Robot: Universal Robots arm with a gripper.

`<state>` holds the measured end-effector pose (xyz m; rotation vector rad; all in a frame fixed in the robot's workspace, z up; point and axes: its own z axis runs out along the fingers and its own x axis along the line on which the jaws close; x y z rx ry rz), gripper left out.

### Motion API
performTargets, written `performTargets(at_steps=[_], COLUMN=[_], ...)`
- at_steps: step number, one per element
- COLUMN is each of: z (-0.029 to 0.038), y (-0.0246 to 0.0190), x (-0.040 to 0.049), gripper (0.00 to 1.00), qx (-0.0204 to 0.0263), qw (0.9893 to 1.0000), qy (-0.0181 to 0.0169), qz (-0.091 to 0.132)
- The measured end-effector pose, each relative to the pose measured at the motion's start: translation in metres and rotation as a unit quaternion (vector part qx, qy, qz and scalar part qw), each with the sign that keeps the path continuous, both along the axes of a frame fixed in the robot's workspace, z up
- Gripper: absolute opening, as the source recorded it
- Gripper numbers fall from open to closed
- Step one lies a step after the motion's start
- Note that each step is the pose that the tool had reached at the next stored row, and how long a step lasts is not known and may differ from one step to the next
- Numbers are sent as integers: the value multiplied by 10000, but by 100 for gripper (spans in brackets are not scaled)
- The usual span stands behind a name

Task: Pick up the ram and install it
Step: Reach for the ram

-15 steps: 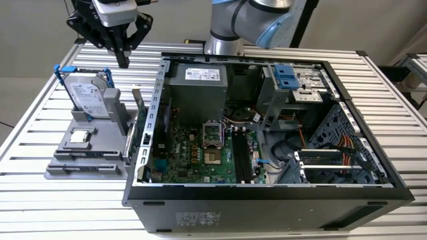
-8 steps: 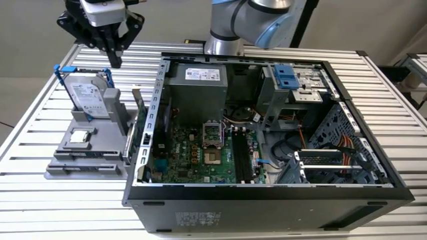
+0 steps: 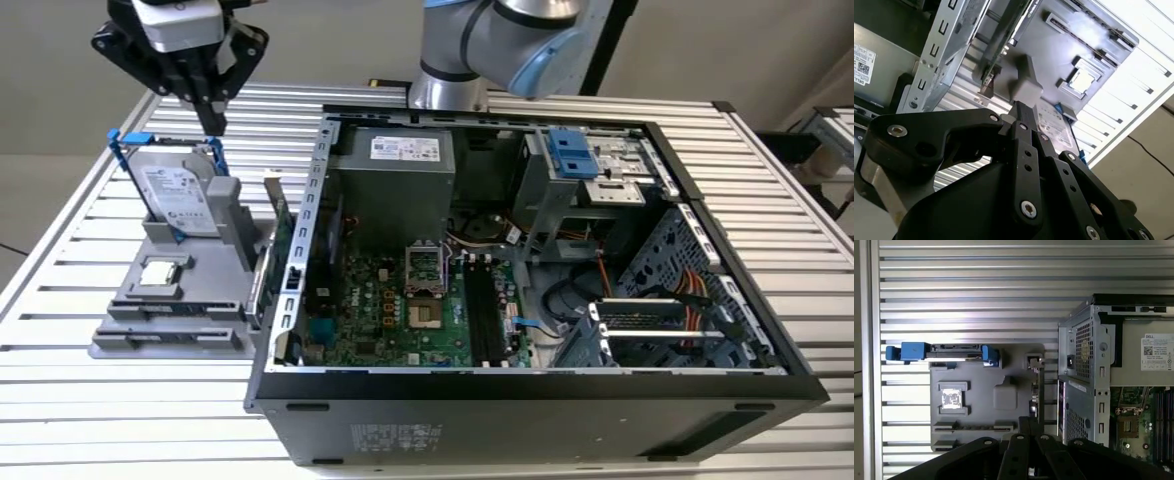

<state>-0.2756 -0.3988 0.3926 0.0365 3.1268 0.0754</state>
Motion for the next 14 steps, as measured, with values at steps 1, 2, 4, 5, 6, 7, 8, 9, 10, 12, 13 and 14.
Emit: performTargets(at_steps=[1, 2, 4, 5, 6, 7, 8, 9, 10, 12, 13, 14], z=[0, 0, 0, 0, 0, 0, 0, 0, 0, 0, 0, 0], y=[0, 0, 0, 0, 0, 0, 0, 0, 0, 0, 0, 0], x=[-22, -43, -87, -107, -125, -141, -157, -172, -189, -219, -234, -251], gripper=[0, 0, 0, 0, 0, 0, 0, 0, 0, 0, 0, 0], qx=[0, 0, 0, 0, 0, 0, 0, 0, 0, 0, 0, 0], qw=[10000, 10000, 10000, 10000, 10000, 10000, 10000, 10000, 10000, 10000, 10000, 10000], qy=[0, 0, 0, 0, 0, 0, 0, 0, 0, 0, 0, 0], qz=[0, 0, 0, 0, 0, 0, 0, 0, 0, 0, 0, 0])
